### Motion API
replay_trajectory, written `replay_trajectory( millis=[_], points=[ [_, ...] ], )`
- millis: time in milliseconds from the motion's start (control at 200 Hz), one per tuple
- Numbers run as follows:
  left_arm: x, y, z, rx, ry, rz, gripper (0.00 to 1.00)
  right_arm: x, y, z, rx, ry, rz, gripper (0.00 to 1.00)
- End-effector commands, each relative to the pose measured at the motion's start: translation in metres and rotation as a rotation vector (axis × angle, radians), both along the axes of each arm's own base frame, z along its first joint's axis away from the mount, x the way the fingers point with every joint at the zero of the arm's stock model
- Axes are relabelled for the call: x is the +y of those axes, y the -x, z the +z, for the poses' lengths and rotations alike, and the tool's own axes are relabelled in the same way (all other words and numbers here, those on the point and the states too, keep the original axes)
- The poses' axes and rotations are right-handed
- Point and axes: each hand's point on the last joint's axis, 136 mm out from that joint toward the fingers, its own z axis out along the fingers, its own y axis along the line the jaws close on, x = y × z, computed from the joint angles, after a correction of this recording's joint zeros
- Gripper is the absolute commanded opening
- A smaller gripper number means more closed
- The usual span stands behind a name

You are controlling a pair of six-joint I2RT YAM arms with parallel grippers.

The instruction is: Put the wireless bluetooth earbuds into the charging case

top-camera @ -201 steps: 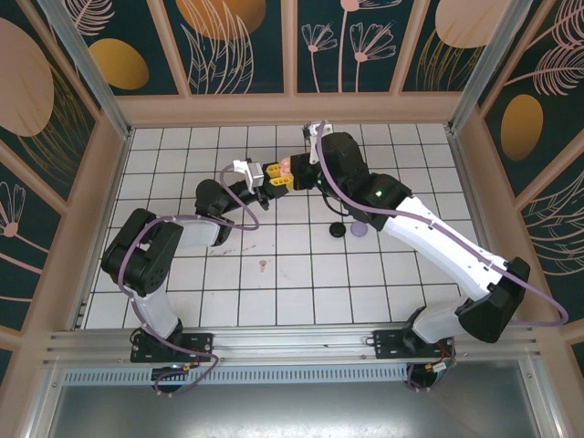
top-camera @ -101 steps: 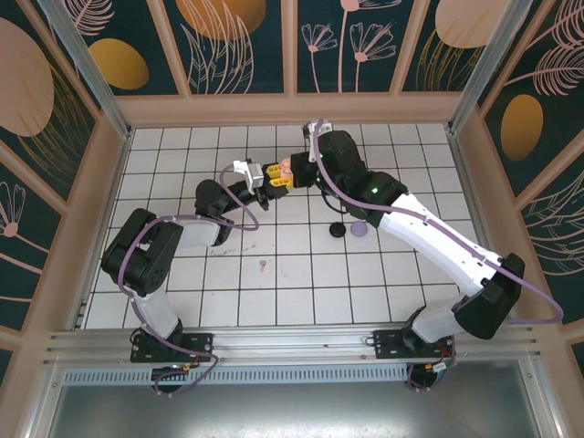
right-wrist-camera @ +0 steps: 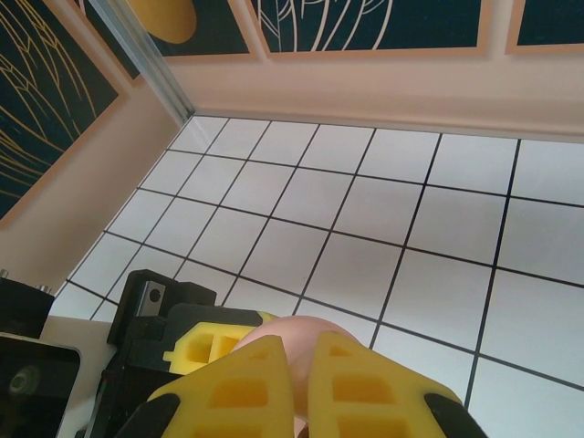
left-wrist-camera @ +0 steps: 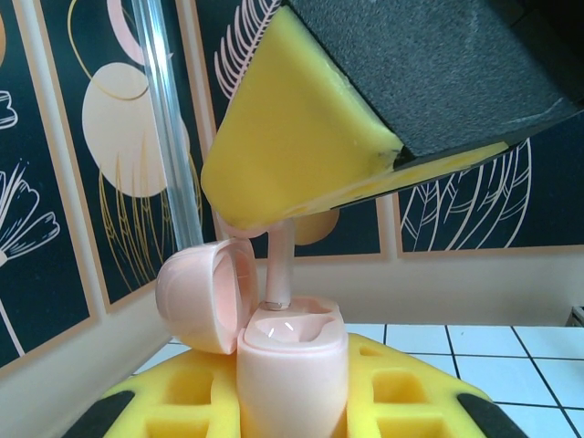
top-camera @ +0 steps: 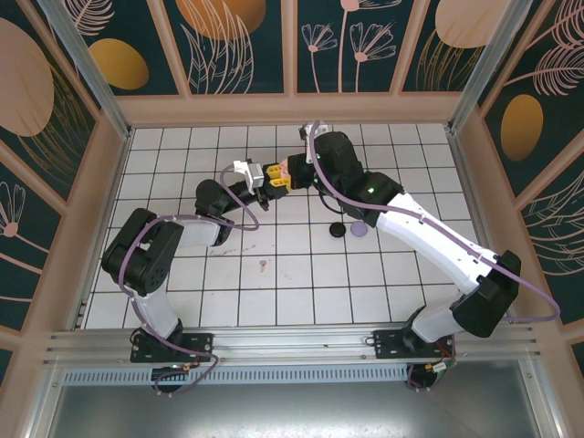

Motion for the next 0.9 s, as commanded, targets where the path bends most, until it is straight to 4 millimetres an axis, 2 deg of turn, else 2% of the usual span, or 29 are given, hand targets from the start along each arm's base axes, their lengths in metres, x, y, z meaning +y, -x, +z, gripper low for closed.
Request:
replay_trajectory(
  millis=[0,465,891],
  points=[
    [-0.001,0.002,0.016,-0.060,0.026,-0.005,0.00,-0.001,0.002,-0.015,0.040,0.006,0.003,0.05],
    [-0.002,-0.001,0.016,-0.062,0.017,0.003,0.00,-0.009,0.008,-0.021,0.049,0.012,-0.007,0.05],
    [-0.003,-0.002,0.016,-0.060,0.014,0.001,0.00,0.018,0.009,-0.032,0.062,0.083,0.058,0.05]
  ],
)
